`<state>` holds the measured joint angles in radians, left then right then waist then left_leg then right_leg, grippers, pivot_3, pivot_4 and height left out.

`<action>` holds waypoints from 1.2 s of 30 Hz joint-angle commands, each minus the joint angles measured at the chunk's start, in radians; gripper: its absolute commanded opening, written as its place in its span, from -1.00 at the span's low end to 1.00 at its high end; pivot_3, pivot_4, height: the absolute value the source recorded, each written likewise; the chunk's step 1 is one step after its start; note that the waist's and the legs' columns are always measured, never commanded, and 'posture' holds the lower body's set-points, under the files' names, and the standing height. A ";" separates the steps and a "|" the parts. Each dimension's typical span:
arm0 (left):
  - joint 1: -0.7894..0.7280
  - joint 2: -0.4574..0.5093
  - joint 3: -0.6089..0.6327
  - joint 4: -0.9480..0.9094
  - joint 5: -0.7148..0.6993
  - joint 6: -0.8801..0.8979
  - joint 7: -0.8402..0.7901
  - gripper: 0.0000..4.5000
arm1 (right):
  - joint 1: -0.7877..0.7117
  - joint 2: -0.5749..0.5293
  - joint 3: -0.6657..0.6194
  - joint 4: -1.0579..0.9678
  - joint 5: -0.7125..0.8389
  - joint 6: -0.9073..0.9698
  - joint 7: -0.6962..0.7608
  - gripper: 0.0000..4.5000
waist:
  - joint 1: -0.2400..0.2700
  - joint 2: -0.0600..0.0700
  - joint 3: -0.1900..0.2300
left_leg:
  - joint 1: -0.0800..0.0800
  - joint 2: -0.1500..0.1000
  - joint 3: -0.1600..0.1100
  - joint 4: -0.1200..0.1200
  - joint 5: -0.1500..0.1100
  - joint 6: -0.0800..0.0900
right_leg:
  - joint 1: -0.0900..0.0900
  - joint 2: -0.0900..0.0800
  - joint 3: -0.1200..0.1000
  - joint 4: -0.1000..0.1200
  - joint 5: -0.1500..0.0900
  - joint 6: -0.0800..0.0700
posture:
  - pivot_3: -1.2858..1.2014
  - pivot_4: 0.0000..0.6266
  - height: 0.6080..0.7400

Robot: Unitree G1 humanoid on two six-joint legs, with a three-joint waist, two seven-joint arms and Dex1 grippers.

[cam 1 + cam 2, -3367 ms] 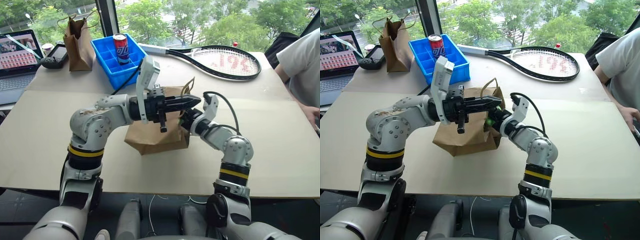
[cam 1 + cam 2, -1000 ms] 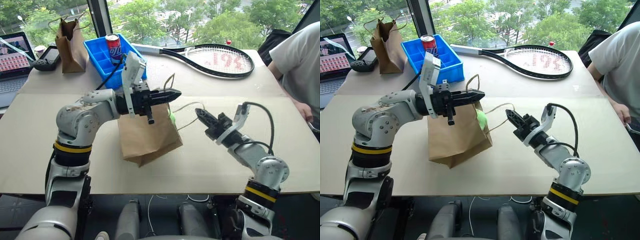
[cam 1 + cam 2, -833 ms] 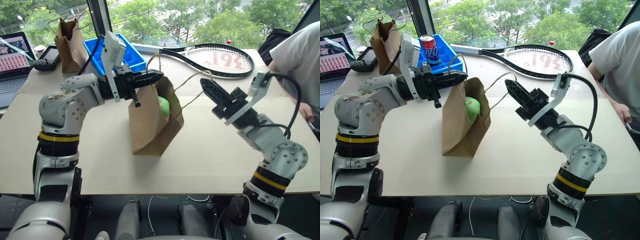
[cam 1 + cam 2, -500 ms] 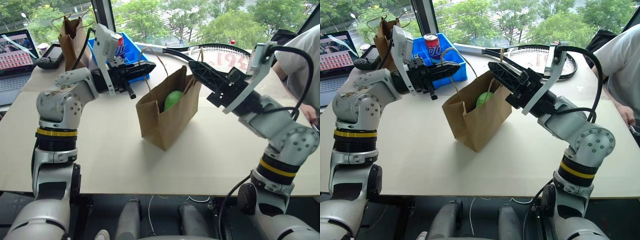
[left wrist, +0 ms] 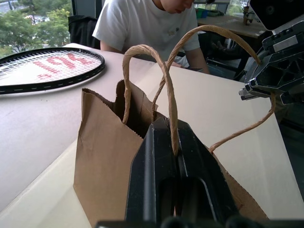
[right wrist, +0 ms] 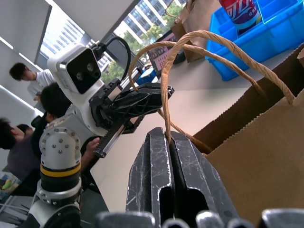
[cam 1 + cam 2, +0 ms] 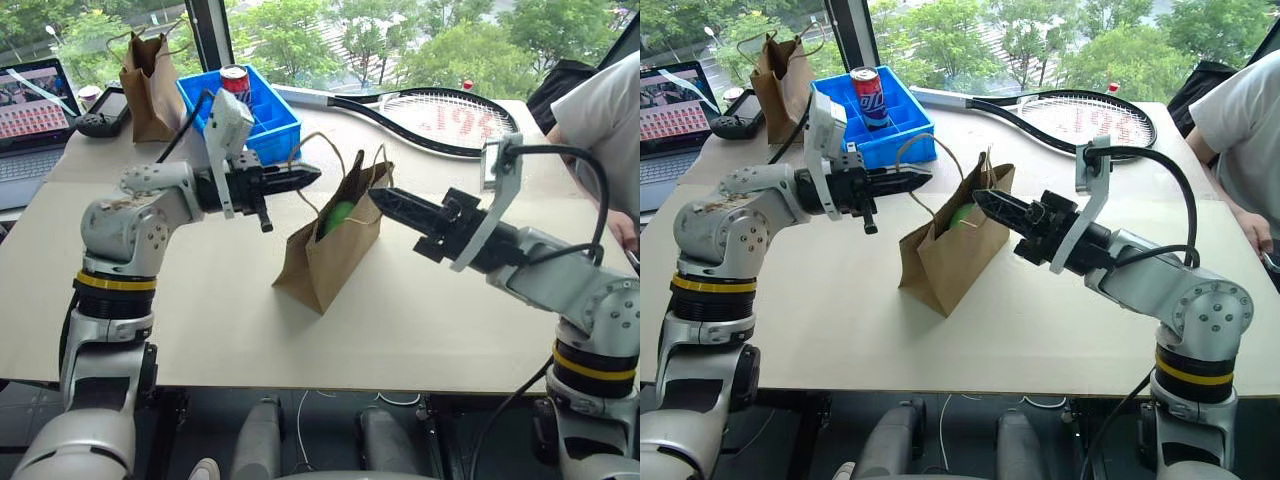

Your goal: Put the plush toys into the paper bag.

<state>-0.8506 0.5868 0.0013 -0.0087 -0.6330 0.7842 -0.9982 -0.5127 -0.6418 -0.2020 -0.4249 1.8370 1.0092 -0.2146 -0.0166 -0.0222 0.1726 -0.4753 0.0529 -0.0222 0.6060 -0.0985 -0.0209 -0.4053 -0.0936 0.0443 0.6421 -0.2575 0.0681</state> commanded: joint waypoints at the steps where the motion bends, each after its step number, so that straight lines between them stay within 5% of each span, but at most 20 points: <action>1: -0.024 0.047 0.075 -0.032 -0.078 0.088 -0.012 -0.49 | 0.009 -0.105 -0.018 -0.027 0.060 0.019 0.086 -0.71 | 0.000 0.000 0.000 | 0.000 0.000 0.000 0.000 0.000 0.000 | 0.000 0.000 0.000 0.000 0.000 0.000 | 0.03 -0.52 0.87; 7: 0.044 0.187 0.196 -0.035 -0.149 0.150 -0.052 0.49 | 0.039 -0.350 -0.145 0.037 0.070 0.073 0.288 0.15 | -0.003 0.000 0.001 | 0.000 0.000 0.000 -0.001 0.000 0.000 | -0.001 0.000 0.000 -0.001 0.000 0.000 | 0.03 -0.52 0.87; 10: 0.184 0.252 0.244 -0.086 -0.134 0.073 -0.126 0.98 | 0.069 -0.447 -0.218 0.021 -0.093 0.084 0.452 0.61 | 0.001 0.000 0.001 | 0.000 0.000 0.000 -0.001 0.000 0.000 | 0.000 0.000 0.000 -0.001 -0.002 -0.002 | 0.03 -0.52 0.87; 12: 0.299 0.264 0.258 -0.154 -0.122 -0.007 -0.176 1.00 | 0.115 -0.503 -0.192 -0.034 -0.267 0.066 0.554 0.87 | 0.002 0.000 0.001 | 0.000 0.000 0.002 -0.001 0.000 0.000 | 0.000 -0.001 0.000 -0.001 -0.003 -0.003 | 0.03 -0.52 0.87; 17: 0.541 0.261 0.251 -0.301 -0.103 -0.083 -0.198 1.00 | 0.155 -0.453 0.000 -0.111 -0.662 -0.110 0.660 0.87 | 0.002 -0.001 0.000 | 0.000 0.002 0.004 -0.001 -0.002 -0.003 | -0.002 -0.002 0.000 -0.006 -0.001 -0.008 | 0.03 -0.52 0.87; 23: 0.630 0.104 0.199 -0.497 -0.063 -0.099 0.086 1.00 | 0.115 -0.281 0.257 -0.086 -1.024 -0.300 0.727 0.08 | 0.007 -0.001 0.000 | -0.001 0.009 0.016 0.000 -0.006 -0.008 | -0.002 -0.002 0.000 -0.014 0.003 -0.011 | 0.03 -0.52 0.87; 30: 0.657 0.014 0.124 -0.580 0.008 -0.103 0.278 1.00 | 0.061 -0.130 0.408 -0.057 -1.215 -0.359 0.774 -0.97 | 0.009 -0.002 0.000 | -0.001 0.013 0.019 0.001 -0.001 0.000 | -0.001 0.003 0.001 -0.011 0.007 -0.003 | 0.03 -0.52 0.87; 36: 0.613 -0.044 0.048 -0.578 0.044 -0.093 0.370 1.00 | 0.031 -0.001 0.447 -0.017 -1.320 -0.381 0.766 -0.99 | 0.006 -0.002 0.000 | 0.000 0.015 0.019 0.002 0.000 -0.001 | 0.000 0.004 0.001 -0.011 0.006 -0.006 | 0.03 -0.52 0.87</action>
<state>-0.2125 0.5512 0.0595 -0.5554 -0.5927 0.6989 -0.6528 -0.4622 -0.6567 0.2529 -0.4383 0.5497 0.6628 0.5521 -0.0104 -0.0242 0.1729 -0.4751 0.0676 -0.0030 0.6080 -0.0988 -0.0217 -0.4052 -0.0900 0.0458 0.6310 -0.2512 0.0621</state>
